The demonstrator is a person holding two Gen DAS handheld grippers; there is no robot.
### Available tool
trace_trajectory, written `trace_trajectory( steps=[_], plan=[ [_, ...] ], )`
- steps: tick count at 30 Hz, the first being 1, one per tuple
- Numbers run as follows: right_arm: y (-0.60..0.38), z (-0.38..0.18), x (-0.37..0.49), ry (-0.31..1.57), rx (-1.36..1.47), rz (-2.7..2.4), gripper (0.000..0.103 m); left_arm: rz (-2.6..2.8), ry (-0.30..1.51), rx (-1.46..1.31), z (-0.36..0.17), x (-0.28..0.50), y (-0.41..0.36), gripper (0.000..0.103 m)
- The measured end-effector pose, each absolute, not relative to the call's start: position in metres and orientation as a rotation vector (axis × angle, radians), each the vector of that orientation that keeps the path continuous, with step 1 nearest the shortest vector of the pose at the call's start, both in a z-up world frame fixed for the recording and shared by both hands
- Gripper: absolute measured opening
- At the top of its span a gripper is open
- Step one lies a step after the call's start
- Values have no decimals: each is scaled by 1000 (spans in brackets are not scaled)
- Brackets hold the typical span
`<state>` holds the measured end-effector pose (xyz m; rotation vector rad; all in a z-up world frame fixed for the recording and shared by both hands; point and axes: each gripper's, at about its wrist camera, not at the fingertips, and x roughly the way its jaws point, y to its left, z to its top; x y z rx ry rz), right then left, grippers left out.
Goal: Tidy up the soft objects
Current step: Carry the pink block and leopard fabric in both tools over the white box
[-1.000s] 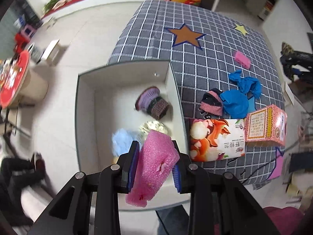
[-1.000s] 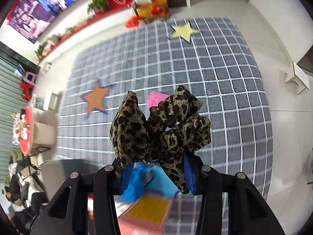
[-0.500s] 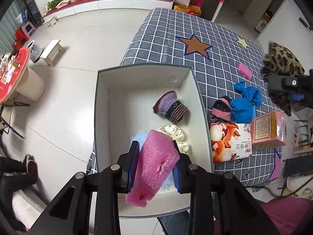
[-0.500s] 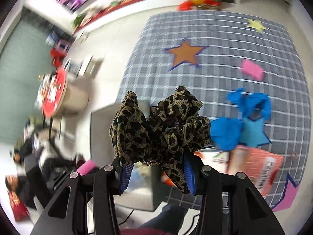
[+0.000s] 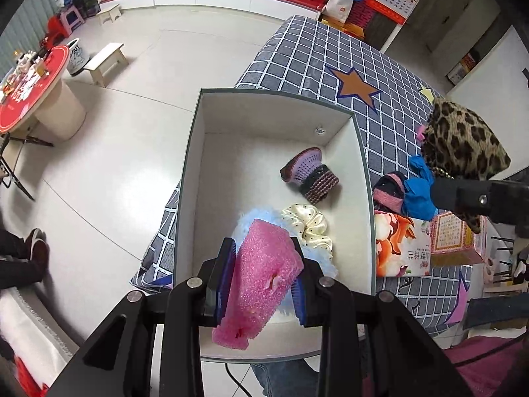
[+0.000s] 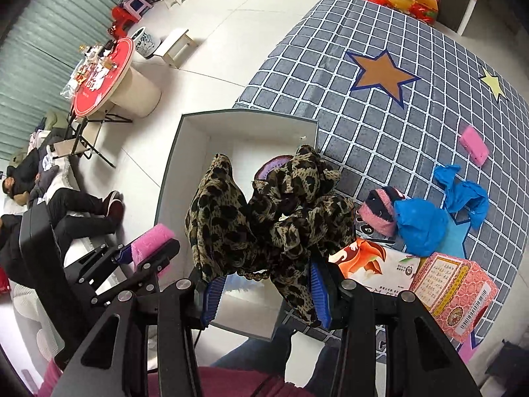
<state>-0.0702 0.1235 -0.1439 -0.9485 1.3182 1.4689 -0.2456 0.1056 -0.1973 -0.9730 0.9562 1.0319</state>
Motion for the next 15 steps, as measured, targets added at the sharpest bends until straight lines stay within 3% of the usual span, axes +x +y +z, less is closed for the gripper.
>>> trace_trajectory(
  steps=[15],
  plan=[
    [123,-150,-73,1342,-978,1443,47,1022,941,-982,-198,-247,106,34]
  ],
)
